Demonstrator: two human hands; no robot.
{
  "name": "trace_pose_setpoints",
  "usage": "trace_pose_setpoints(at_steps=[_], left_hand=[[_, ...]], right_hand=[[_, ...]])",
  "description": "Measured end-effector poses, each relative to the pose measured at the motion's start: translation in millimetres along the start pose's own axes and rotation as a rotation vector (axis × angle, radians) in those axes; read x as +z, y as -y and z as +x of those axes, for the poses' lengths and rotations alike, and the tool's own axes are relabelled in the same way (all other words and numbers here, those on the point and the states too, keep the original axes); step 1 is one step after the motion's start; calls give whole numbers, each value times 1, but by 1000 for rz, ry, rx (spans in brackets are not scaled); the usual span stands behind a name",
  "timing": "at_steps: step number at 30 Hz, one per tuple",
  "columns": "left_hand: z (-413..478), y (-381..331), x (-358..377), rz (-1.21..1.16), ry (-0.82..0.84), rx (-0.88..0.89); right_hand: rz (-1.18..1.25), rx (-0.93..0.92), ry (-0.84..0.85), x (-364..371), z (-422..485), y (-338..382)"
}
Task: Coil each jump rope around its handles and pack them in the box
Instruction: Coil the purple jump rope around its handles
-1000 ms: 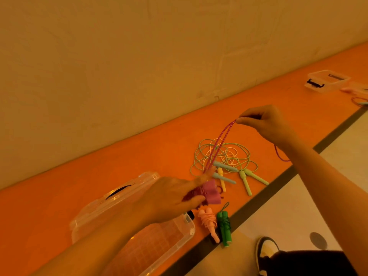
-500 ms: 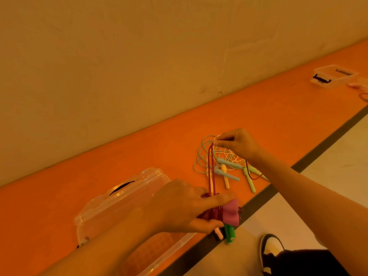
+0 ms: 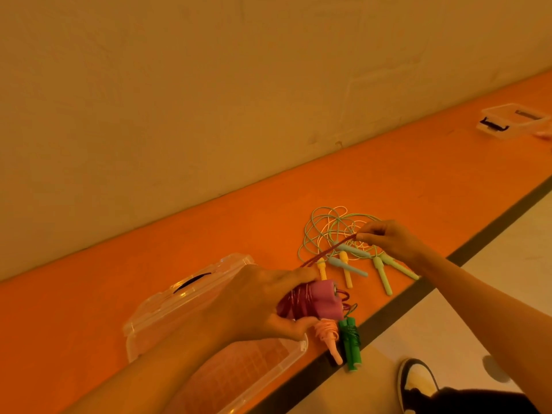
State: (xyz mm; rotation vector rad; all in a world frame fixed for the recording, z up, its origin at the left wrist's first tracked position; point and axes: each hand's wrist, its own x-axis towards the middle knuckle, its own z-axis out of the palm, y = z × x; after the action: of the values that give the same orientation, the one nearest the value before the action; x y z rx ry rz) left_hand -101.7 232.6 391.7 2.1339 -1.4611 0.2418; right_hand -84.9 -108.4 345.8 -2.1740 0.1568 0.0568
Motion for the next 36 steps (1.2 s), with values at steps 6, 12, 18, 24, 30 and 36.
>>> trace_pose_setpoints(at_steps=[6, 12, 18, 24, 30, 36], left_hand=[[6, 3, -6, -314, -191, -367], [15, 33, -25, -331, -443, -619], [6, 69, -29, -141, -431, -791], [4, 67, -21, -7, -306, -887], [5, 57, -15, 162, -111, -834], [7, 43, 6, 250, 127, -638]], right_hand=[[-158, -120, 163, 15, -14, -6], [-288, -268, 349, 45, -37, 22], [-314, -444, 424, 81, -76, 55], [-598, -714, 374, 91, -111, 95], [-745, -998, 174, 73, -124, 130], [-612, -1065, -125, 36, -94, 149]])
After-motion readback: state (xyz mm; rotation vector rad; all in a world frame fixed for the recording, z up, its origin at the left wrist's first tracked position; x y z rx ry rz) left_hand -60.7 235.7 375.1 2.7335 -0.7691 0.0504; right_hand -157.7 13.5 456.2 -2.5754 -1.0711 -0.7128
